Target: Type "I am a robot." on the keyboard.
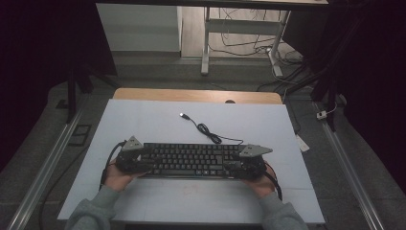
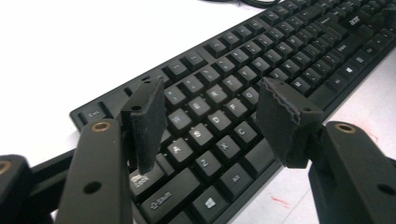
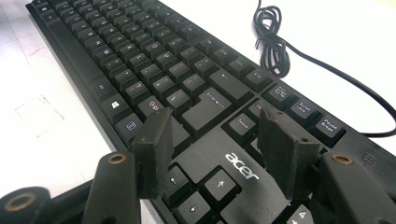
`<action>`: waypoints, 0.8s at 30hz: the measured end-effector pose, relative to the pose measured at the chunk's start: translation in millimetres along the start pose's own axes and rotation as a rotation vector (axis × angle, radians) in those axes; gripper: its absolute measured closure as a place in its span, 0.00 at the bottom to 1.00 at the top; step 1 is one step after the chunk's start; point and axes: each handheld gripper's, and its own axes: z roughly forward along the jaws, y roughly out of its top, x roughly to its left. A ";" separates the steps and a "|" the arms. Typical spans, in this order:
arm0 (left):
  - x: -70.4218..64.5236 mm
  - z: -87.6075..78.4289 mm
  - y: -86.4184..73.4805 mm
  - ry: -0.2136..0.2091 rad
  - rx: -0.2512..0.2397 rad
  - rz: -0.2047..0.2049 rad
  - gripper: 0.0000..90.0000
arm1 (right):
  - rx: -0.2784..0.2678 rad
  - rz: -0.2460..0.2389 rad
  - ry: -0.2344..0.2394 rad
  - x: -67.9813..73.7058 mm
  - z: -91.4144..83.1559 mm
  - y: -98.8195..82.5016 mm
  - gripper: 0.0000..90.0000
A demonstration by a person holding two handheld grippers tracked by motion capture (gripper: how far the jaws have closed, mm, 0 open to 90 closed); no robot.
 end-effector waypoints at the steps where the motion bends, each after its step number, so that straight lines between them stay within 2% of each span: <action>1: -1.1 0.3 0.4 -0.005 0.002 0.004 0.46 | 0.001 -0.001 -0.001 0.0 -0.2 0.0 0.51; 8: -10.6 4.9 2.0 -0.029 0.017 0.030 0.46 | -0.002 0.000 -0.001 0.1 0.1 0.0 0.51; 17: -28.3 16.6 3.3 -0.069 0.063 0.086 0.46 | 0.000 0.000 -0.001 0.1 -0.1 0.0 0.51; 24: -37.7 22.5 3.2 -0.093 0.085 0.111 0.48 | -0.001 -0.002 -0.002 0.5 0.2 0.1 0.51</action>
